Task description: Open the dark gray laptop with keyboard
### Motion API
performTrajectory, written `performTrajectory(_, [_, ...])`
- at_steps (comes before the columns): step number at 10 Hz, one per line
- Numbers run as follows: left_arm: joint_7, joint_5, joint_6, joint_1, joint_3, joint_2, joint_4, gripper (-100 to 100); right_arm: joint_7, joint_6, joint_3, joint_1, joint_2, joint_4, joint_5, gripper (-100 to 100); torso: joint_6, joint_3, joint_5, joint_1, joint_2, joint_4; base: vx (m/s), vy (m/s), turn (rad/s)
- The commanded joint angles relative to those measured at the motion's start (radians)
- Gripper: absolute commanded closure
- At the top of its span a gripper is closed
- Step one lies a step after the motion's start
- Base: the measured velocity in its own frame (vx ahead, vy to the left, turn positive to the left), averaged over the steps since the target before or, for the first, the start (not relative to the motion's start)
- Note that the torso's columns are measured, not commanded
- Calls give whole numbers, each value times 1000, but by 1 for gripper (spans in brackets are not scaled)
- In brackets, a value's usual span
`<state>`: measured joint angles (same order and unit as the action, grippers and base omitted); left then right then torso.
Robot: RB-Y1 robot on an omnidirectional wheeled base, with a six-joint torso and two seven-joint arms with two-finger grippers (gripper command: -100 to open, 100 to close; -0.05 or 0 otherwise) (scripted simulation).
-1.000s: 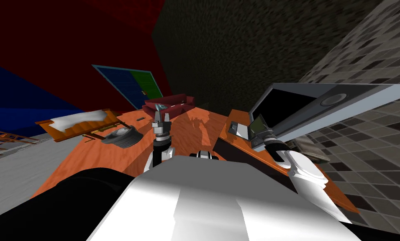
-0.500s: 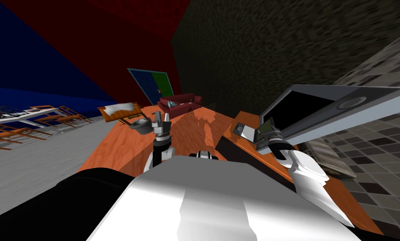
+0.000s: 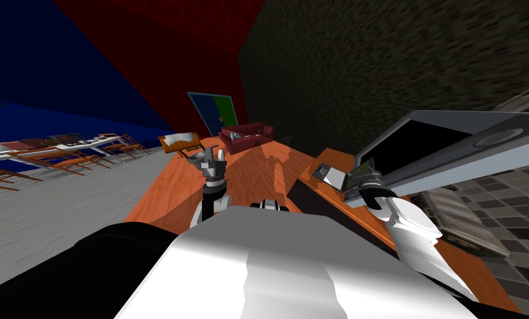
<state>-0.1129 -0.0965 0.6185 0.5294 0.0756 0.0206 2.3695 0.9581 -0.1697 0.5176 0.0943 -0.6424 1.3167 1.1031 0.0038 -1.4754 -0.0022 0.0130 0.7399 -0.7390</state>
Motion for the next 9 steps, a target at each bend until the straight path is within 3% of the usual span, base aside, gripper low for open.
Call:
performTrajectory(1, [0,0,0,0,0,0,0,0,25,34,50,-51,-14,-74,-1,-100,2,1,0,-5,1,0,-178,-9,385])
performTrajectory(4, [0,0,0,0,0,0,0,0,34,62,71,-79,-25,-148,-1,-100,-1,1,2,-13,0,1,-164,13,266])
performTrajectory(5, [0,0,0,0,0,0,0,0,43,90,92,-108,-36,-195,0,-100,-1,0,1,-13,-1,1,-200,39,392])
performTrajectory(7, [0,0,0,0,0,0,0,0,49,74,92,-109,-37,-204,0,-100,-2,0,2,-13,-2,1,-101,23,152])
performTrajectory(8, [0,0,0,0,0,0,0,0,34,62,71,-79,-25,-157,-1,100,-3,-3,2,-11,-7,2,135,-19,-357])
performTrajectory(9, [0,0,0,1,0,0,0,0,34,62,71,-79,-25,-157,-1,100,6,-6,3,-9,-11,3,182,-4,-339])
